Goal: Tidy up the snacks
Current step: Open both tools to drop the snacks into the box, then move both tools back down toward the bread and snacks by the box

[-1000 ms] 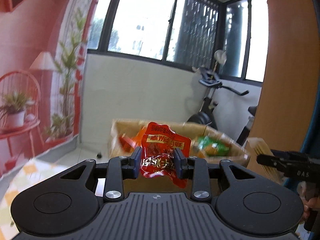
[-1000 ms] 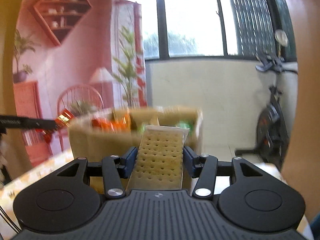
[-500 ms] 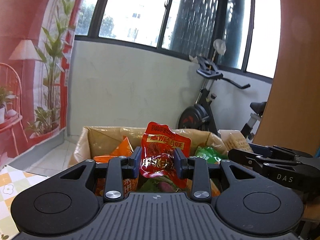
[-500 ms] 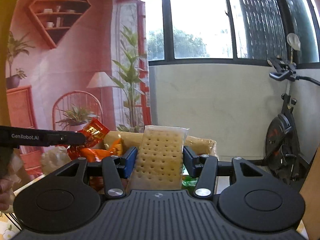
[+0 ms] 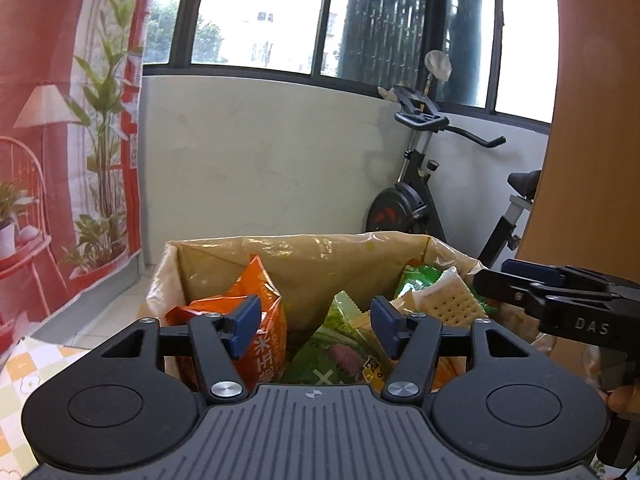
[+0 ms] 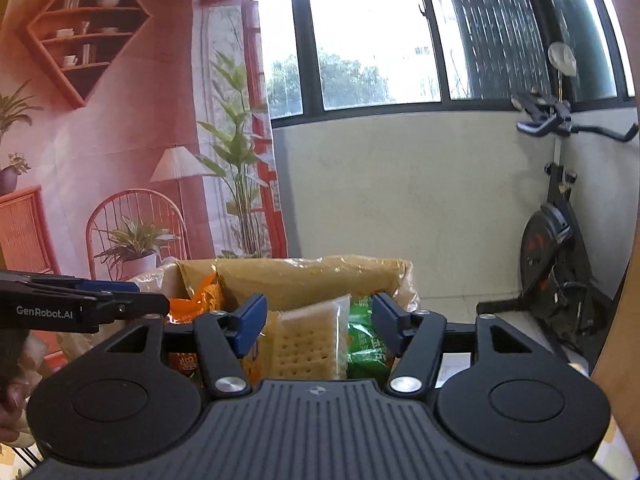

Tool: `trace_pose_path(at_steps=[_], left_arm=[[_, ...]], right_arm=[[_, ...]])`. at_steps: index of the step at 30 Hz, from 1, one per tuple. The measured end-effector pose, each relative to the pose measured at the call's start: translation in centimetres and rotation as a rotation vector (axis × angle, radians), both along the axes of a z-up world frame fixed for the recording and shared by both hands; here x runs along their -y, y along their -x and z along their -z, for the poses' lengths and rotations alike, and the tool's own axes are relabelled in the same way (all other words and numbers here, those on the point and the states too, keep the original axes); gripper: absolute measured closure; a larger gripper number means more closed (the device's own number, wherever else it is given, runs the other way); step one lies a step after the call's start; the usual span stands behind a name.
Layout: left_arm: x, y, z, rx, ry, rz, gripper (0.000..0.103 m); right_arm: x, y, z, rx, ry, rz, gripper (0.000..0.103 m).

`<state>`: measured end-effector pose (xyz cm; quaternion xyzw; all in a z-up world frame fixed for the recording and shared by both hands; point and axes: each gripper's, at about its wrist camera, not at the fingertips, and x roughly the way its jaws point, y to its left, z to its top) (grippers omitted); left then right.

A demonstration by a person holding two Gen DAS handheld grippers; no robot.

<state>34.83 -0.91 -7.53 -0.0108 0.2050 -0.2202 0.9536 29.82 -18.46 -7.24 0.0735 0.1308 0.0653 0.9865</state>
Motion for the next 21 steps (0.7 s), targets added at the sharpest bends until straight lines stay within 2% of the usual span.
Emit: trace_pose_path(at_steps=[5, 13, 16, 21], left_arm=[[-1.6, 1.2, -0.7, -0.012, 0.016, -0.017, 0.036], [-5.5, 4.1, -1.4, -0.022, 0.026, -0.027, 0.036], [-7.1, 5.2, -1.1, -0.031, 0.025, -0.037, 0.036], [-8.8, 6.2, 0.6, -0.065, -0.023, -0.064, 0.036]], right_arm=[[-0.7, 1.8, -0.9, 0.032, 0.008, -0.008, 0.041], [-2.2, 5.7, -1.0, 0.054, 0.001, -0.017, 0.041], [-2.7, 7.1, -0.5, 0.048, 0.002, -0.007, 0.041], [-2.7, 9.2, 1.0, 0.014, -0.038, 0.029, 0.041]])
